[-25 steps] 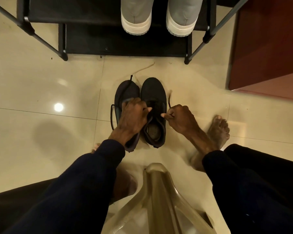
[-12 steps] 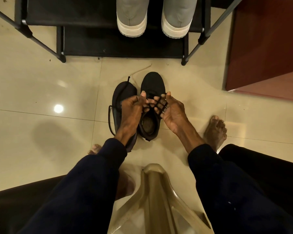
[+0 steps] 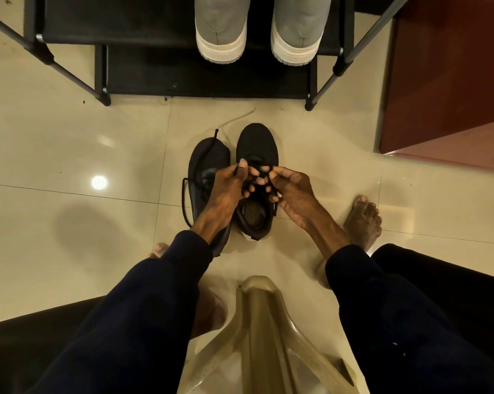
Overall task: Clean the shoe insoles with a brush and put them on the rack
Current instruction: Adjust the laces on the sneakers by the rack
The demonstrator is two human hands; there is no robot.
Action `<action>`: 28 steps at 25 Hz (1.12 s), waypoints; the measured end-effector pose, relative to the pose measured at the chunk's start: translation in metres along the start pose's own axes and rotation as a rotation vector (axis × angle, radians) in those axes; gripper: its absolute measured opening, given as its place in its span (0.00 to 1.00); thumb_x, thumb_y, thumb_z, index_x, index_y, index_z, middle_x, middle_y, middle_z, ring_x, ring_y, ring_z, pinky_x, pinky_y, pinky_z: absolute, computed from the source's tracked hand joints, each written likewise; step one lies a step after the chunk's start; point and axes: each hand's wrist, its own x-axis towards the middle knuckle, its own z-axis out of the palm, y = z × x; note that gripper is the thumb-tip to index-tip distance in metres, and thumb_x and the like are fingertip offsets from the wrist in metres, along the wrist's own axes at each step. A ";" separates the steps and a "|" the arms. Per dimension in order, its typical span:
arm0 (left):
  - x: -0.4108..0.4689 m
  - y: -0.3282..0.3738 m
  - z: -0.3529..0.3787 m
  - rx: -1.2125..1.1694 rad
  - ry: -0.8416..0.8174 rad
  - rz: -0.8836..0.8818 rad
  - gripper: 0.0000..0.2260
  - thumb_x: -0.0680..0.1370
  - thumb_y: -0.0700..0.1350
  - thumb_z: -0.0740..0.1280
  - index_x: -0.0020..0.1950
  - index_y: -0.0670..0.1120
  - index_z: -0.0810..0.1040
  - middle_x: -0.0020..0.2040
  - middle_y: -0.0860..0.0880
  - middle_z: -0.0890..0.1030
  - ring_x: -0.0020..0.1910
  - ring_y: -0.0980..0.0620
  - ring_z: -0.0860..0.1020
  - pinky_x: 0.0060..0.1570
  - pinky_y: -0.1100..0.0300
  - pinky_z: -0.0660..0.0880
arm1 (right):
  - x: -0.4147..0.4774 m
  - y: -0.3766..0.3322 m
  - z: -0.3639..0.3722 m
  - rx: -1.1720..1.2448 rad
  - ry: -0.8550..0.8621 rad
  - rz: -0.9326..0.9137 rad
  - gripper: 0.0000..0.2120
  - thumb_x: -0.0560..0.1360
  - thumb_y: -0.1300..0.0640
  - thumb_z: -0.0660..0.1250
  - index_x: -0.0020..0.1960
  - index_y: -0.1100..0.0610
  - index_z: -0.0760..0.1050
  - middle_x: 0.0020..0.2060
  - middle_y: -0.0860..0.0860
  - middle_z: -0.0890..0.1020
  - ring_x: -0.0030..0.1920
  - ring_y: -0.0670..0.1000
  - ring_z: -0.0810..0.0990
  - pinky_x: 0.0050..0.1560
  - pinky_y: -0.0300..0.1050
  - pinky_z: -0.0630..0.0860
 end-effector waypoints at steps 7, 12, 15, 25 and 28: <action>0.011 -0.007 -0.010 -0.010 -0.097 -0.019 0.11 0.85 0.38 0.61 0.59 0.42 0.83 0.47 0.46 0.84 0.44 0.52 0.80 0.43 0.64 0.77 | 0.021 -0.013 0.005 -0.174 0.120 -0.064 0.09 0.80 0.63 0.69 0.59 0.62 0.75 0.39 0.54 0.83 0.35 0.48 0.79 0.35 0.39 0.76; 0.014 -0.006 -0.015 -0.011 -0.113 0.115 0.07 0.78 0.33 0.70 0.54 0.41 0.83 0.46 0.45 0.88 0.45 0.48 0.86 0.48 0.60 0.83 | 0.027 -0.015 0.011 -0.222 0.091 -0.102 0.07 0.80 0.68 0.66 0.54 0.61 0.82 0.40 0.55 0.85 0.37 0.47 0.82 0.40 0.35 0.80; 0.021 -0.003 -0.013 0.009 -0.003 0.117 0.09 0.75 0.33 0.74 0.54 0.38 0.80 0.42 0.46 0.87 0.42 0.49 0.87 0.44 0.60 0.83 | 0.025 -0.012 0.018 -0.161 0.112 -0.104 0.10 0.78 0.71 0.68 0.50 0.60 0.84 0.39 0.53 0.86 0.36 0.46 0.84 0.40 0.36 0.81; 0.037 -0.001 -0.012 0.018 -0.029 0.000 0.17 0.74 0.32 0.74 0.62 0.37 0.80 0.49 0.41 0.85 0.45 0.49 0.86 0.47 0.60 0.83 | 0.025 -0.002 0.021 -0.337 0.209 -0.272 0.12 0.75 0.70 0.72 0.51 0.54 0.79 0.43 0.51 0.86 0.44 0.48 0.87 0.48 0.44 0.84; 0.040 -0.005 -0.013 0.032 0.031 0.003 0.11 0.75 0.33 0.75 0.56 0.33 0.83 0.47 0.38 0.86 0.43 0.46 0.86 0.47 0.58 0.83 | 0.025 0.001 0.019 -0.411 0.161 -0.339 0.18 0.73 0.70 0.73 0.57 0.55 0.75 0.47 0.53 0.85 0.47 0.47 0.86 0.50 0.42 0.84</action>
